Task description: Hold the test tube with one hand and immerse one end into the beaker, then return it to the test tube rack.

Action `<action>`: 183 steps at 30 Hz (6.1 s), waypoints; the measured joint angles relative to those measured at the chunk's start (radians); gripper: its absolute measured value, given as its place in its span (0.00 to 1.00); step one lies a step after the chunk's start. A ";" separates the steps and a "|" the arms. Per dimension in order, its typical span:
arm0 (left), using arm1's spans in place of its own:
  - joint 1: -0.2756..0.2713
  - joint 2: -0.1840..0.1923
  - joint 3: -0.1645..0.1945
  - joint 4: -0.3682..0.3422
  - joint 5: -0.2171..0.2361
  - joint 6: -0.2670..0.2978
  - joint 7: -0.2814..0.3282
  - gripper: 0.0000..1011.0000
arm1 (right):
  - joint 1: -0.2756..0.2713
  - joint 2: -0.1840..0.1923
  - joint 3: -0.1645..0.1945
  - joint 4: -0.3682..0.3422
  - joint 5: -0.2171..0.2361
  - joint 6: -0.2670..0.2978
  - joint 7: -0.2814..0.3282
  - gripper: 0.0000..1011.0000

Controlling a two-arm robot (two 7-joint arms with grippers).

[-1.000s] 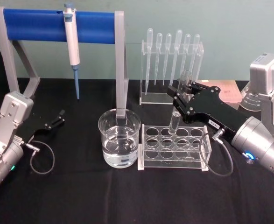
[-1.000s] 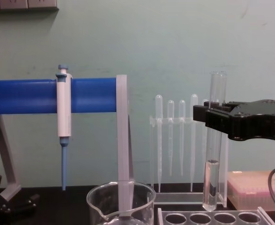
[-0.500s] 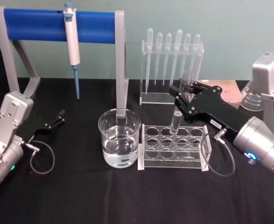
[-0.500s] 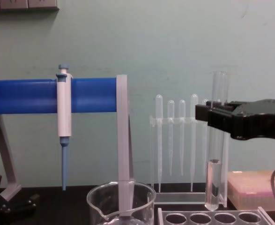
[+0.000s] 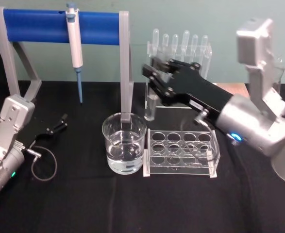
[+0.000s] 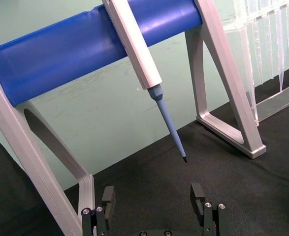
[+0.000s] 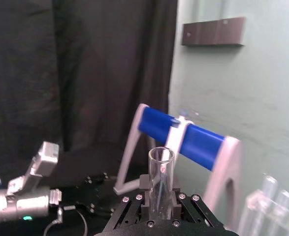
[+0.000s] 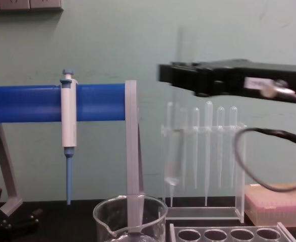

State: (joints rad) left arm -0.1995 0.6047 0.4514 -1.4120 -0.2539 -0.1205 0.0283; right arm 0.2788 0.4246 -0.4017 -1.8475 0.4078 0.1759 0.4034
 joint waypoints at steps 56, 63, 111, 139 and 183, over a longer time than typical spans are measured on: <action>0.000 0.000 0.000 0.000 0.000 0.000 0.000 0.99 | 0.110 -0.135 -0.166 0.394 -0.068 -0.117 0.057 0.22; 0.000 0.000 0.000 0.000 0.000 0.000 0.000 0.99 | 0.110 -0.135 -0.166 0.394 -0.068 -0.116 0.057 0.22; 0.000 0.000 0.000 0.000 0.000 0.000 0.000 0.99 | 0.110 -0.134 -0.166 0.393 -0.067 -0.116 0.056 0.22; 0.000 0.000 0.000 0.000 0.000 0.000 0.000 0.99 | 0.110 -0.134 -0.166 0.393 -0.067 -0.116 0.056 0.22; 0.000 0.000 0.000 0.000 0.000 0.000 0.000 0.99 | 0.110 -0.134 -0.166 0.393 -0.067 -0.116 0.056 0.22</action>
State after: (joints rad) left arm -0.1996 0.6047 0.4514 -1.4120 -0.2539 -0.1205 0.0282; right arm 0.3885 0.2904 -0.5681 -1.4544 0.3407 0.0597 0.4596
